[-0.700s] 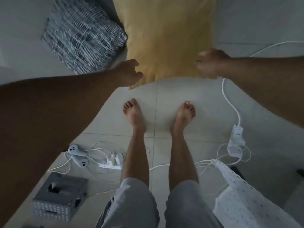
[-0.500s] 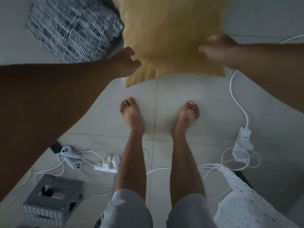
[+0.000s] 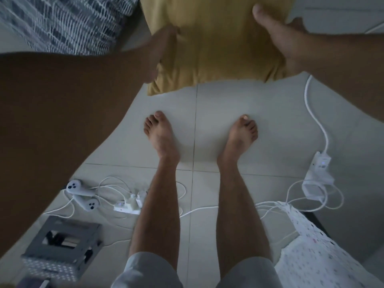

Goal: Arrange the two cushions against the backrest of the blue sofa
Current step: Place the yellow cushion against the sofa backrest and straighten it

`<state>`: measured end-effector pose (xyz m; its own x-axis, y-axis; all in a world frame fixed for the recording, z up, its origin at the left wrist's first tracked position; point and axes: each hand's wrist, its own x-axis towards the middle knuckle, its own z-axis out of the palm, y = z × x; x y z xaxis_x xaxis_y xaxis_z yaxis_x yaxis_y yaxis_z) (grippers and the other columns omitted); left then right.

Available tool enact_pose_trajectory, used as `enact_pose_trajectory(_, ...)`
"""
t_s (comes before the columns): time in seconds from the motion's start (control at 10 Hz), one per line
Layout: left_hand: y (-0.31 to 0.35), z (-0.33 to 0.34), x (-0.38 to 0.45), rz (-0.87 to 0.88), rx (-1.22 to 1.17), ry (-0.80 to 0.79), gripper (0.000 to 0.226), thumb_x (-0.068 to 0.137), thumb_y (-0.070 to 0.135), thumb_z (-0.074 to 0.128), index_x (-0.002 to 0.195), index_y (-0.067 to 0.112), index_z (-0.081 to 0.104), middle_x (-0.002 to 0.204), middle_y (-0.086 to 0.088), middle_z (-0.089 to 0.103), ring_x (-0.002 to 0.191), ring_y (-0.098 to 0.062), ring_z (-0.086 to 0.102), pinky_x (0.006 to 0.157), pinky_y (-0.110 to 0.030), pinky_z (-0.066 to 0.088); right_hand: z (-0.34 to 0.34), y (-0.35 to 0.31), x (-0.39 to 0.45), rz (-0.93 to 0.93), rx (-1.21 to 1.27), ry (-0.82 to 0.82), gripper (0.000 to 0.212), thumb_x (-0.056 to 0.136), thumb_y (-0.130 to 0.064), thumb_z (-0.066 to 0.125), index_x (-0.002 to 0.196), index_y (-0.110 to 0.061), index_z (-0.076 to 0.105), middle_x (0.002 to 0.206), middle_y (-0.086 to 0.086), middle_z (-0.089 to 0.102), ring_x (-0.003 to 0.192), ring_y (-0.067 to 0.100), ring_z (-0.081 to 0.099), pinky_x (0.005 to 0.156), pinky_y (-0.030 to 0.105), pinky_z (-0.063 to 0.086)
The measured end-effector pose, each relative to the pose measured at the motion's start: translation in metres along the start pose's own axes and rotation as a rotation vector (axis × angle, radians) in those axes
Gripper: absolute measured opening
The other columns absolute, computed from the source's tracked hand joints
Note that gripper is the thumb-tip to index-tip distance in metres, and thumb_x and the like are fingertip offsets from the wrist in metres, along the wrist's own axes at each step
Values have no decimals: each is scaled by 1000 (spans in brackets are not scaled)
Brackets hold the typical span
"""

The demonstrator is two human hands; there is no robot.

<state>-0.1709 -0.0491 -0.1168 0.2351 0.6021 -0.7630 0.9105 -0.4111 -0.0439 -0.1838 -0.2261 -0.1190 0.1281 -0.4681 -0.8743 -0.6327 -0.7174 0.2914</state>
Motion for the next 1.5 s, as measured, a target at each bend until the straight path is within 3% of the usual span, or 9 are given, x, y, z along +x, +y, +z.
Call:
enact_pose_trajectory(0.3, 1, -11, -37, 109, 183, -56, 50, 119, 15, 21, 166, -2, 20, 175, -21, 19, 163, -30, 17, 131, -38, 13, -54, 4, -10, 20, 472, 6, 52, 121, -33, 20, 166, -10, 34, 170, 5, 39, 157, 22, 36, 127, 32, 22)
enact_pose_trajectory(0.4, 37, -60, -25, 281, 99, -167, 61, 117, 49, 24, 170, 19, 20, 174, 1, 26, 158, -16, 27, 130, -37, 21, -189, -6, 15, -371, 519, -101, 79, 93, -60, 76, 155, -14, 59, 148, 3, 67, 134, 23, 65, 116, 36, 49)
enact_pose_trajectory(0.5, 80, -122, -9, 200, -261, -508, 107, 75, 99, 39, 152, 27, 56, 143, 1, 65, 128, -20, 63, 118, -43, 41, -214, 12, 5, -388, 361, -59, 75, 84, -56, 85, 147, -18, 69, 137, 2, 73, 124, 24, 70, 110, 33, 50)
enact_pose_trajectory(0.8, 64, -182, -70, 2, -487, -535, 68, 79, 52, 79, 135, 14, 70, 122, -19, 78, 109, -37, 76, 95, -46, 61, -203, 75, -70, -336, 884, -218, 35, 85, -24, 87, 118, -25, 78, 104, 3, 86, 99, 27, 80, 91, 41, 61)
enact_pose_trajectory(0.9, 66, -203, -98, 68, -521, -543, 55, 91, 38, 76, 140, 18, 58, 128, -14, 70, 104, -30, 73, 74, -36, 59, -230, 83, -101, -354, 1069, -219, 63, 72, -49, 87, 129, -25, 77, 103, -3, 86, 92, 21, 84, 86, 38, 60)
enact_pose_trajectory(1.1, 89, -268, -162, 223, -616, -655, 88, 63, 3, 64, 149, 7, 48, 135, -19, 65, 123, -36, 65, 103, -50, 55, -304, 88, -160, -353, 1264, -346, 86, 66, -99, 65, 124, -38, 84, 123, 5, 83, 108, 30, 82, 102, 48, 57)
enact_pose_trajectory(1.2, 105, -305, -188, 245, -631, -669, 73, 51, 0, 57, 124, -4, 61, 109, -20, 69, 92, -25, 75, 74, -34, 62, -340, 95, -191, -418, 1190, -428, 76, 74, -92, 67, 116, -33, 88, 126, 11, 82, 105, 30, 82, 89, 43, 61)
enact_pose_trajectory(1.3, 124, -342, -218, 247, -677, -725, 74, 40, 23, 82, 111, 2, 78, 112, -20, 78, 94, -38, 79, 74, -39, 62, -381, 106, -223, -522, 1149, -445, 84, 60, -94, 77, 117, -33, 87, 126, 12, 82, 108, 31, 82, 92, 46, 63)
enact_pose_trajectory(1.5, 171, -391, -294, 308, -840, -674, 72, 77, 71, 68, 124, 17, 74, 117, -17, 81, 99, -35, 81, 76, -44, 64, -460, 129, -284, -638, 1245, -396, 90, 71, -91, 74, 136, -28, 78, 137, 14, 77, 122, 35, 76, 119, 59, 46)
